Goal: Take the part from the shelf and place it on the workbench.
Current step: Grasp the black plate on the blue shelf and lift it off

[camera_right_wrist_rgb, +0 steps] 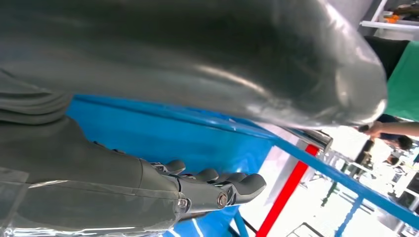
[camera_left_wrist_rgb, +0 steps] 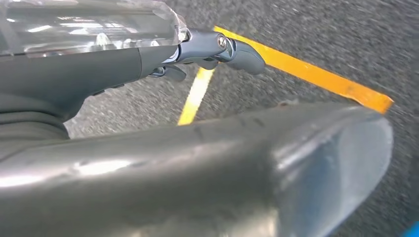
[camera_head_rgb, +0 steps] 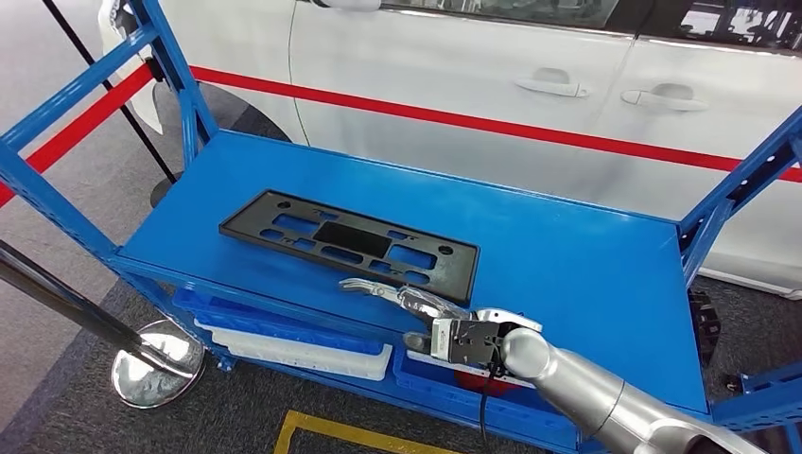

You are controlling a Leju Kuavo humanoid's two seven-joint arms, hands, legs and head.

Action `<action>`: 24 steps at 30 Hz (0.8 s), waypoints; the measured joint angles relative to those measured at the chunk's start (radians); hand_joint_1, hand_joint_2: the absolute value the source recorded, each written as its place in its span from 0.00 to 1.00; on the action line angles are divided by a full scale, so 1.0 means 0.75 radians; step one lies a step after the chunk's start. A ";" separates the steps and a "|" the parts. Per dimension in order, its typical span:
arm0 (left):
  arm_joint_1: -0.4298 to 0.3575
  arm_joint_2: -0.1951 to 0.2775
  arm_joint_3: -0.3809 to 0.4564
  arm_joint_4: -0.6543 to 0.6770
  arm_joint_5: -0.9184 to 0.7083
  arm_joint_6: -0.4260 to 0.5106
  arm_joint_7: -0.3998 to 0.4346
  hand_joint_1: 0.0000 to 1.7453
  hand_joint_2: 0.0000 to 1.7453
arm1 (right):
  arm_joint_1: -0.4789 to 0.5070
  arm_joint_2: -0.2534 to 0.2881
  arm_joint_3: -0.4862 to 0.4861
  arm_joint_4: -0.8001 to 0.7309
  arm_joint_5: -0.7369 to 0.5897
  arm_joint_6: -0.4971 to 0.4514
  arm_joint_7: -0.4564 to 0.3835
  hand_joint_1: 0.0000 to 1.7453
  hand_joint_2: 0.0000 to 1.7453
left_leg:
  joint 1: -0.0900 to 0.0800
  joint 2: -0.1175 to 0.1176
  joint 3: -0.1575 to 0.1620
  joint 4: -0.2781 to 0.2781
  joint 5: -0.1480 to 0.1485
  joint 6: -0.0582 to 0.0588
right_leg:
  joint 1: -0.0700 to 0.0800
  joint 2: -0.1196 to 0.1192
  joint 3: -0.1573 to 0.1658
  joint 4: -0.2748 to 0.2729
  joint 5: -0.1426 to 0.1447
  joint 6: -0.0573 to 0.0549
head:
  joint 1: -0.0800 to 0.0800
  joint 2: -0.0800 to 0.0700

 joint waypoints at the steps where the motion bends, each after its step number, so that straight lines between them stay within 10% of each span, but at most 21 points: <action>1: -0.002 0.000 0.000 0.000 0.000 0.000 -0.001 0.00 0.00 | -0.001 0.000 0.001 0.001 0.001 -0.001 0.001 0.00 0.50 | -0.001 0.002 -0.001 0.000 -0.005 -0.008 | 0.006 -0.009 0.007 -0.040 0.016 -0.006 | -0.001 0.000; 2: -0.002 0.000 0.000 -0.001 0.000 0.001 -0.001 0.00 0.00 | -0.001 0.001 0.001 0.001 0.002 -0.003 0.001 0.00 0.75 | -0.004 0.004 -0.005 0.003 -0.008 -0.018 | 0.012 -0.015 0.005 -0.055 0.009 -0.014 | -0.003 0.000; 6: -0.001 0.000 0.000 -0.002 -0.001 0.003 -0.004 0.00 0.00 | -0.004 -0.011 0.003 -0.002 0.049 -0.046 -0.003 0.00 0.75 | -0.007 0.032 -0.027 0.060 -0.049 -0.050 | 0.013 -0.020 0.018 -0.075 -0.003 -0.046 | -0.008 0.000; 7: -0.003 -0.001 0.000 -0.003 -0.002 0.003 -0.007 0.00 0.00 | -0.005 -0.019 0.004 -0.003 0.078 -0.070 -0.006 0.00 1.00 | -0.006 0.037 -0.059 0.126 -0.085 -0.057 | 0.014 -0.024 0.024 -0.077 -0.006 -0.053 | -0.008 0.000; 11: 0.002 -0.003 -0.001 -0.004 -0.014 0.001 -0.026 0.00 0.00 | -0.005 -0.033 0.022 -0.005 0.268 -0.229 -0.024 0.00 1.00 | -0.007 0.039 -0.226 0.418 -0.201 -0.058 | 0.029 -0.030 0.035 -0.075 -0.018 -0.070 | -0.008 0.000; 16: 0.004 -0.002 0.000 -0.005 -0.024 -0.001 -0.035 0.00 0.00 | -0.014 -0.033 0.040 -0.005 0.579 -0.537 -0.043 0.00 1.00 | -0.019 0.028 -0.101 0.067 0.008 -0.025 | 0.037 -0.022 0.059 -0.071 -0.034 -0.063 | -0.008 0.000; 21: 0.007 -0.003 0.000 -0.006 -0.031 0.000 -0.032 0.00 0.00 | -0.023 -0.033 0.062 -0.005 0.762 -0.701 -0.044 0.00 1.00 | -0.018 0.025 -0.078 0.016 0.040 0.008 | 0.041 -0.012 0.057 -0.053 -0.061 -0.034 | -0.007 0.000; 24: -0.001 -0.004 0.000 -0.006 -0.034 -0.001 -0.036 0.00 0.00 | -0.022 -0.032 0.077 -0.004 0.835 -0.776 -0.043 0.00 1.00 | -0.010 0.017 -0.073 0.008 0.047 0.020 | 0.027 0.009 -0.032 0.149 -0.173 -0.018 | -0.007 0.000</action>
